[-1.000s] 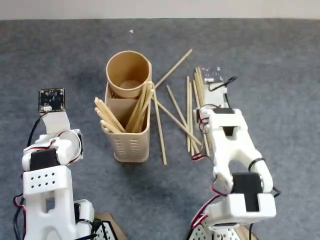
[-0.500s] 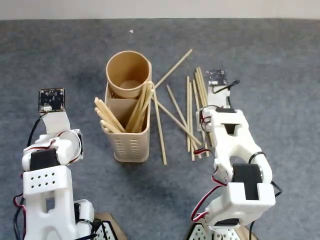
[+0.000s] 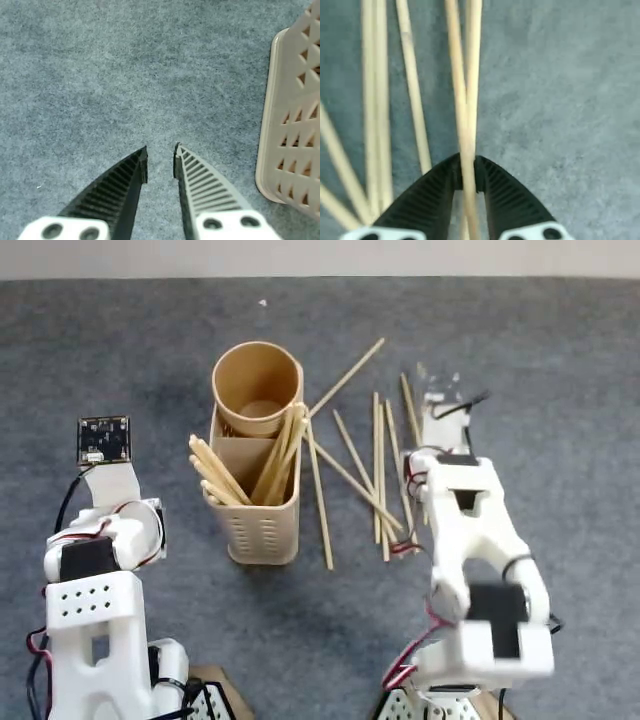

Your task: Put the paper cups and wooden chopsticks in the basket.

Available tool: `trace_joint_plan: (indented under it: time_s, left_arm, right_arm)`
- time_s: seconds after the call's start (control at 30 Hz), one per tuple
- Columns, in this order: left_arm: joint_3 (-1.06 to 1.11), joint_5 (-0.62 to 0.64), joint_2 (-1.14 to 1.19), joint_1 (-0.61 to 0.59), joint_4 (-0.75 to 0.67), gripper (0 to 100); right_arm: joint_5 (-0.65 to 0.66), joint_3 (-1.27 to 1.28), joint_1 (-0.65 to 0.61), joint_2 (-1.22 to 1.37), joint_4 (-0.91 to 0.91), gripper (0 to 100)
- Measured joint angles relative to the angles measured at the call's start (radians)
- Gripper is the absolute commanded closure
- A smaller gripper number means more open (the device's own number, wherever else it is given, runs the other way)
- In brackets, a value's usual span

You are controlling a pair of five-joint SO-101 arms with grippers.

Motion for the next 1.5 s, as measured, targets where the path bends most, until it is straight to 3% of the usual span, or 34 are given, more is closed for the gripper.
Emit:
trace_joint_plan:
  time_s: [0.27,0.47,0.67,0.93,1.4,1.5]
  left_arm:
    - [0.014,0.0,0.0,0.034,0.0,88]
    - [0.014,0.0,0.0,0.037,0.0,88]
    - [0.017,0.0,0.0,0.037,-0.017,88]
    - [0.017,0.0,0.0,0.037,-0.017,88]
    - [0.017,0.0,0.0,0.037,-0.023,88]
    - [0.017,0.0,0.0,0.037,-0.023,88]
  right_arm:
    - [-0.058,0.0,-0.054,-0.46,0.0,99.4]
    - [-0.064,0.0,-0.183,-0.701,0.0,99.4]
    - [-0.157,0.0,-0.322,-0.852,0.0,99.4]
    - [-0.173,0.0,-0.557,-0.922,-0.086,99.4]
    - [-0.238,0.167,-0.709,-0.931,-0.239,98.8]
    - [-0.239,0.229,-0.732,-0.931,-0.273,94.7]
